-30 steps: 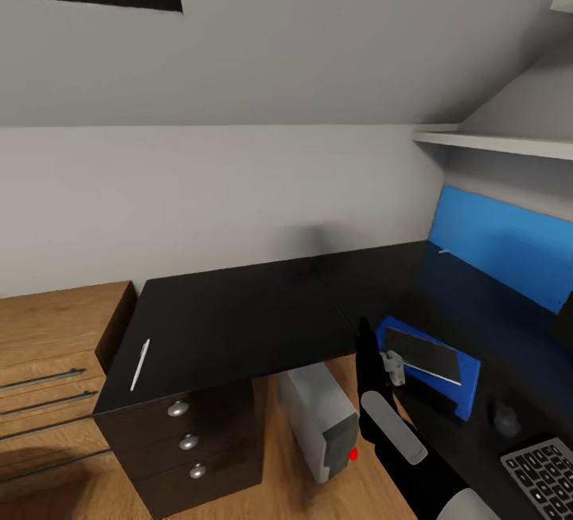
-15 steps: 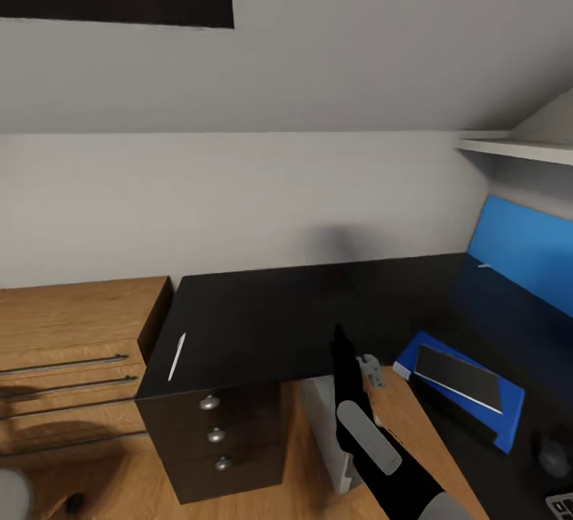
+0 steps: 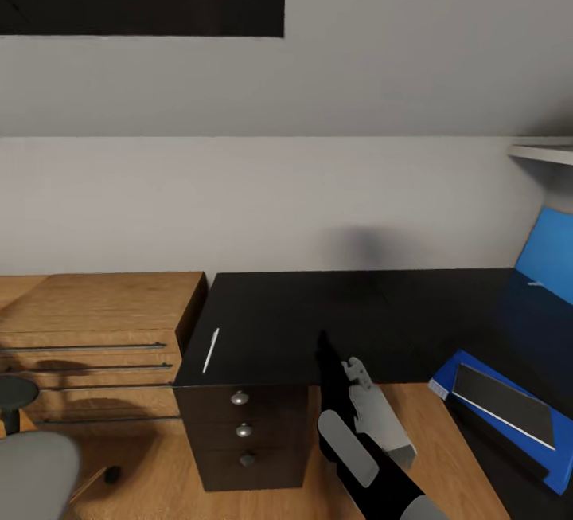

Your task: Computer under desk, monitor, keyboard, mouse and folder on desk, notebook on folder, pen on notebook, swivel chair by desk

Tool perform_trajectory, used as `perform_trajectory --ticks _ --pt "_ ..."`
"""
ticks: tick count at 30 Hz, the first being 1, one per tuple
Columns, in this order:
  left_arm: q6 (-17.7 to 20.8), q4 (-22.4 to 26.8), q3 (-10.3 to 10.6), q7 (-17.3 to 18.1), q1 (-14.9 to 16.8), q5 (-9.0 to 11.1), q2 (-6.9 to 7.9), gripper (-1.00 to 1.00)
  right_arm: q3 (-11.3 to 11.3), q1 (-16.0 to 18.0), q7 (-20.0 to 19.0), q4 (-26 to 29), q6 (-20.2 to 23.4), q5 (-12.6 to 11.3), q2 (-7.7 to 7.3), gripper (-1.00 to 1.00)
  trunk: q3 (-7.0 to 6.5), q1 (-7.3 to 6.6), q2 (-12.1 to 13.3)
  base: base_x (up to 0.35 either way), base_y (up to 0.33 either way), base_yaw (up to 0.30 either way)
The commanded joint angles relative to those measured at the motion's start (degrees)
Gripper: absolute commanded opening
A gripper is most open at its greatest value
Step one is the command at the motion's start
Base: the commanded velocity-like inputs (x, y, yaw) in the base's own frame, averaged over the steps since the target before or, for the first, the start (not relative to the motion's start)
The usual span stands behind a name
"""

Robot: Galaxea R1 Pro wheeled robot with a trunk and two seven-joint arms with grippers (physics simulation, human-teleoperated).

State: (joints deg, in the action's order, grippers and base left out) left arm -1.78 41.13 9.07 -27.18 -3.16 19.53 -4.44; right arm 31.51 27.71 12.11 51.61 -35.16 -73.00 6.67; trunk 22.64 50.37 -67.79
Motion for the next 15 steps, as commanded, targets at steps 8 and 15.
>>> perform_trajectory --ticks 8,15 --pt "-0.27 -0.67 0.24 -0.33 -0.01 0.6 -0.04 1.0 0.22 0.15 0.53 -3.49 -0.36 2.84 1.84 1.0 -0.11 0.01 -0.04 0.0 0.0 0.271" --pt "-0.25 -0.7 0.24 -0.33 -0.01 0.6 -0.04 1.0 0.22 0.37 0.54 -7.8 -0.44 3.7 3.2 1.0 -0.26 0.01 -0.04 0.0 0.0 0.272"
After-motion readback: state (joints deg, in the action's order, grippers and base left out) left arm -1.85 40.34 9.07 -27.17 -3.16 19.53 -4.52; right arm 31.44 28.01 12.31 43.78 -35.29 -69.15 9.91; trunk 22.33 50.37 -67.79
